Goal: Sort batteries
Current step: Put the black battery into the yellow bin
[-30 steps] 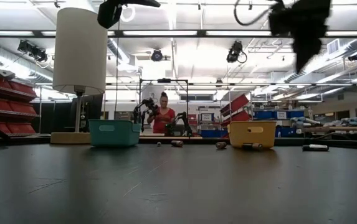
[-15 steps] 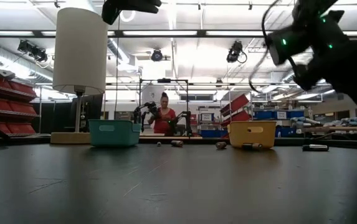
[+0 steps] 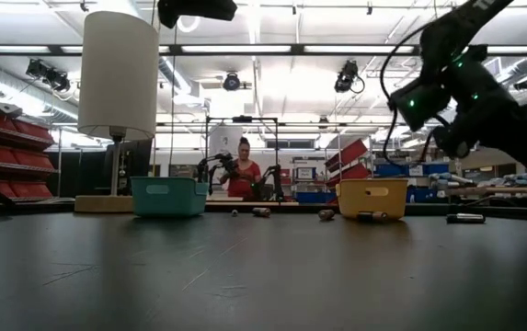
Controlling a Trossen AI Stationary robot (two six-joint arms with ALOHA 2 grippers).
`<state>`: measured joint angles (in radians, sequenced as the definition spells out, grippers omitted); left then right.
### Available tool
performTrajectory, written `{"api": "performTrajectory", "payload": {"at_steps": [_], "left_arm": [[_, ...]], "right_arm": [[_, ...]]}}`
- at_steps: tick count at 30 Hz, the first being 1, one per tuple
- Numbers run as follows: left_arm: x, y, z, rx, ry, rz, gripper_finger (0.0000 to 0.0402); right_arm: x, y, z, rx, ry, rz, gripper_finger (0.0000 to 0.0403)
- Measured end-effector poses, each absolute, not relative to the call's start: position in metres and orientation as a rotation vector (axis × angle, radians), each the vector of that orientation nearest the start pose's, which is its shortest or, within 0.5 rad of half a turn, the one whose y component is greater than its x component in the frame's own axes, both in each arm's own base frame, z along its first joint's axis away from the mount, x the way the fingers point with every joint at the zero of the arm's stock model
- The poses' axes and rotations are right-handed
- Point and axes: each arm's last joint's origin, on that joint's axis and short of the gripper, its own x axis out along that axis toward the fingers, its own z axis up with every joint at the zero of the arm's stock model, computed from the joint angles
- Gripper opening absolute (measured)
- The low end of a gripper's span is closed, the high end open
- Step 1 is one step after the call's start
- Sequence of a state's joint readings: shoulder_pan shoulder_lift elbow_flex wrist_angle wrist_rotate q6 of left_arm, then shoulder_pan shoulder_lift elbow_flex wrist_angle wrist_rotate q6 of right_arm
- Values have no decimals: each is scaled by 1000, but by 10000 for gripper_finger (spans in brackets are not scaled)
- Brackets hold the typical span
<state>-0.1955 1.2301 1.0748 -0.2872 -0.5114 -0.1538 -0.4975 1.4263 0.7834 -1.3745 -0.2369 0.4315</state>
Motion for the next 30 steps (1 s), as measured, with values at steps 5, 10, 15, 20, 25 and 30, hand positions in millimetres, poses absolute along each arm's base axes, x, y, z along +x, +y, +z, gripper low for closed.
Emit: {"api": "performTrajectory", "payload": {"at_steps": [5, 10, 15, 20, 25, 30], "left_arm": [[263, -32, 336, 18, 396, 348, 89], [254, -20, 344, -66, 375, 336, 89], [238, -11, 353, -80, 361, 353, 89], [232, -8, 356, -77, 370, 364, 89], [231, -8, 356, -56, 373, 358, 89], [231, -8, 356, -35, 377, 355, 89]], "right_arm": [[152, -92, 167, 1032, 1925, -562, 199], [148, -106, 160, 1095, 1920, -544, 199], [138, -111, 151, 1212, 1858, -506, 199], [130, -111, 139, 1274, 1817, -519, 197], [127, -113, 137, 1186, 1863, -579, 197], [127, -114, 131, 1160, 1919, -598, 197]]}}
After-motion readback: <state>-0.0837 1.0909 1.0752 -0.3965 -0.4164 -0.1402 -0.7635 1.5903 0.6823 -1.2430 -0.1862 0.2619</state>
